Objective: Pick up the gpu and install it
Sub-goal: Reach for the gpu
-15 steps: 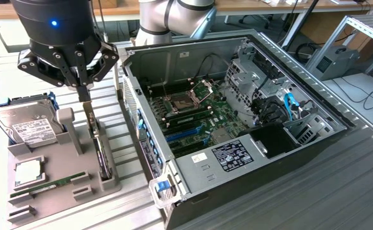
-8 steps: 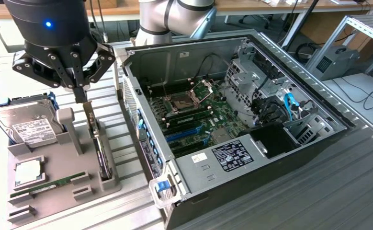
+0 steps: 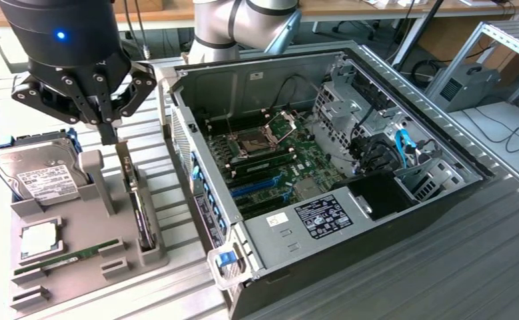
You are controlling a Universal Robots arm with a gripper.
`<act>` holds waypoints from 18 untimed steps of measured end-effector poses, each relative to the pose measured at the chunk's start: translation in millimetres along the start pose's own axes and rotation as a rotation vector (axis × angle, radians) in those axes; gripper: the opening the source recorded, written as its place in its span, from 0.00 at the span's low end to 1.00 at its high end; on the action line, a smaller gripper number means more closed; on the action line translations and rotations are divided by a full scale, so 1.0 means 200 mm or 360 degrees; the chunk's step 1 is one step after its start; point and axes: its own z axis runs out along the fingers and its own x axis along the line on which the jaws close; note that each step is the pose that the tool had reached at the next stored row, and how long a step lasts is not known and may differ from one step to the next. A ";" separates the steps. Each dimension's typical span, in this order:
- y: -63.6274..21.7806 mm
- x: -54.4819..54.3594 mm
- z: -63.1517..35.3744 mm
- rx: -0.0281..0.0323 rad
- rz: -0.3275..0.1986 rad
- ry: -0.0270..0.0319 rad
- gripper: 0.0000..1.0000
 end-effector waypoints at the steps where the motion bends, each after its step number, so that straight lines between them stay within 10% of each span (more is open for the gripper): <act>1: -0.001 0.00 0.000 0.00001 0.0000 0.00001 0.11; 18: -0.036 0.01 0.001 0.00001 0.0000 0.00001 0.11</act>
